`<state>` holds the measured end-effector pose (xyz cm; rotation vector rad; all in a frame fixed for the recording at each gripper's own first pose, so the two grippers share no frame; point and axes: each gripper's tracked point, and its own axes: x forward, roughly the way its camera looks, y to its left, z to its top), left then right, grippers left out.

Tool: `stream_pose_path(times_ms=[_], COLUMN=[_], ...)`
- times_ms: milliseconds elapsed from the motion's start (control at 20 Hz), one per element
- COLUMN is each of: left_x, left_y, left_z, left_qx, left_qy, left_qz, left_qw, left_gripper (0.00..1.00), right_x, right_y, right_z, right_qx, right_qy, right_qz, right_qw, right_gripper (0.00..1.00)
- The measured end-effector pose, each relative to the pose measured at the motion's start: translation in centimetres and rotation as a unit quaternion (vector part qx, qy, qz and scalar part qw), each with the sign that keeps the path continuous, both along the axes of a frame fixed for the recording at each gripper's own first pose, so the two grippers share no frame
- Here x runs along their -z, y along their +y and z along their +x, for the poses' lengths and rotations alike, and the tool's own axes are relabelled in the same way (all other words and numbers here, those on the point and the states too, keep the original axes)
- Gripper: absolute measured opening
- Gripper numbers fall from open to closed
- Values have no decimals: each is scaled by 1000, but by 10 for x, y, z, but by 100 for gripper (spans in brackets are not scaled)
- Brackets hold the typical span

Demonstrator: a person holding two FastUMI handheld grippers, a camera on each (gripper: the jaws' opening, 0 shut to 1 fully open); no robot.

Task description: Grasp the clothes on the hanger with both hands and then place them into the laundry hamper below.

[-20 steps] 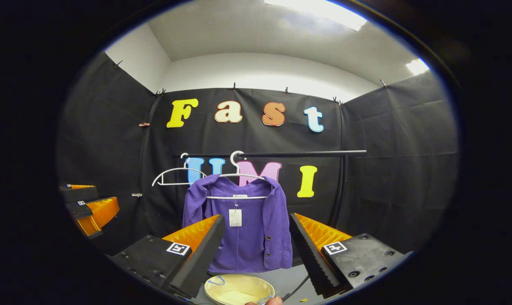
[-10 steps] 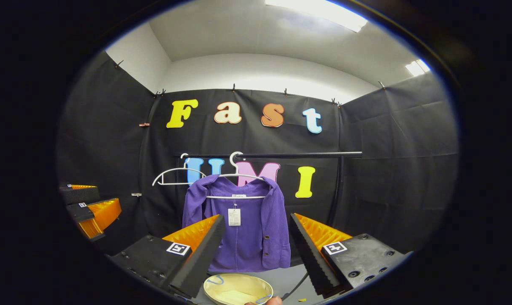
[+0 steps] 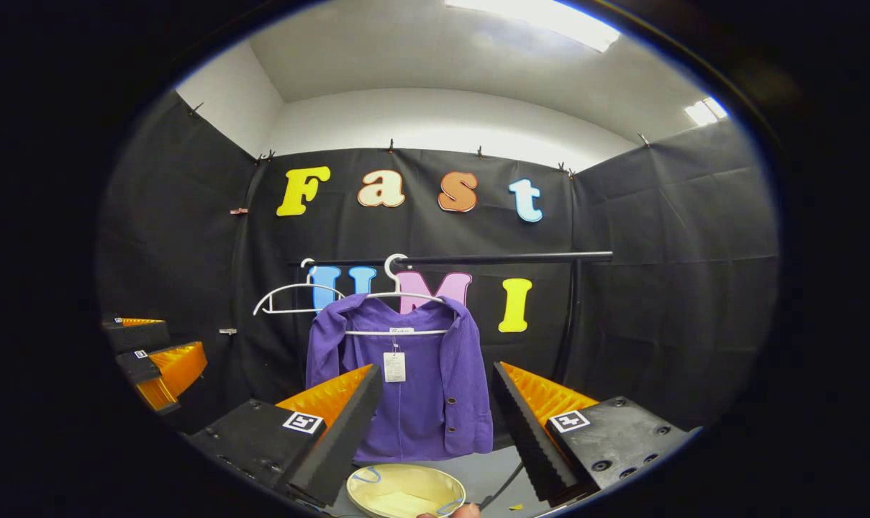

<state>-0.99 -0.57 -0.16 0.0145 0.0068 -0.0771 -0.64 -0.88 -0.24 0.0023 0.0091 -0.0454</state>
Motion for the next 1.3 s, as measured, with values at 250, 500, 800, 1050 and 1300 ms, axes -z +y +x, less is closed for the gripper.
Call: stream_pose_path(times_ms=[250,500,800,1050,1300], left_x=[2,0,17,43,74], left_y=[-30,-70,-94,-103,-87], left_z=[43,92,171,234,284], left_qx=[13,12,-32,-46,-81], left_qy=[-4,-16,-6,2,12], left_qz=[9,11,24,34,36], left_qw=[1000,1000,999,998,996], left_gripper=[93,93,96,99,99], right_x=[11,19,37,62,78], right_y=[-16,-32,-44,-59,-50], right_z=[30,75,142,202,258], right_qx=[5,-11,-53,-47,-59], right_qy=[7,4,-3,-1,-9], right_qz=[-6,2,27,21,17], right_qw=[1000,1000,998,999,998], right_gripper=[98,98,98,98,98])
